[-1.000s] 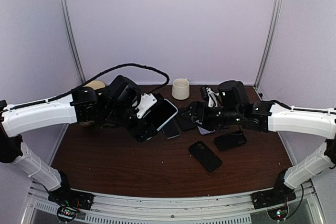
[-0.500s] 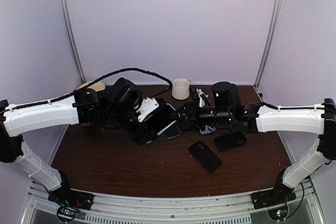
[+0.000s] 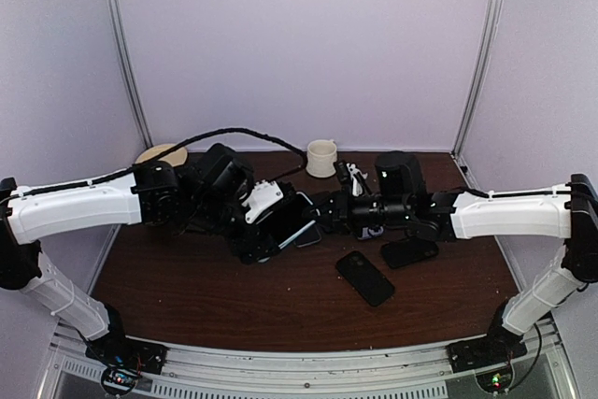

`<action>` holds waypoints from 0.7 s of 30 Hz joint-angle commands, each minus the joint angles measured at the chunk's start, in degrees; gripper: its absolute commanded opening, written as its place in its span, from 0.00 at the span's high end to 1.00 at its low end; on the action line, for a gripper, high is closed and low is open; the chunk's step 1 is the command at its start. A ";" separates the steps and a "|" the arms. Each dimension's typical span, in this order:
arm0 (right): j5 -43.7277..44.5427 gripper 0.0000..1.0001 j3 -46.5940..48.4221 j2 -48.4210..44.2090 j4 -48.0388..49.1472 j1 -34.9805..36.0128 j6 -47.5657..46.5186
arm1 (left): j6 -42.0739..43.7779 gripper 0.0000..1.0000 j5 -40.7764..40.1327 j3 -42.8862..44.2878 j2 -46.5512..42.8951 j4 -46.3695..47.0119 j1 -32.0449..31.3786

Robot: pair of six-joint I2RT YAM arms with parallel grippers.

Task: Take the phone out of the phone case
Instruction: Pass from the left arm to the right

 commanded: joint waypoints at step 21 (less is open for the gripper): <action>17.40 1.00 2.35 -13.61 -19.98 -0.23 -30.58 | 10.70 0.02 -9.44 2.05 -5.83 4.77 0.13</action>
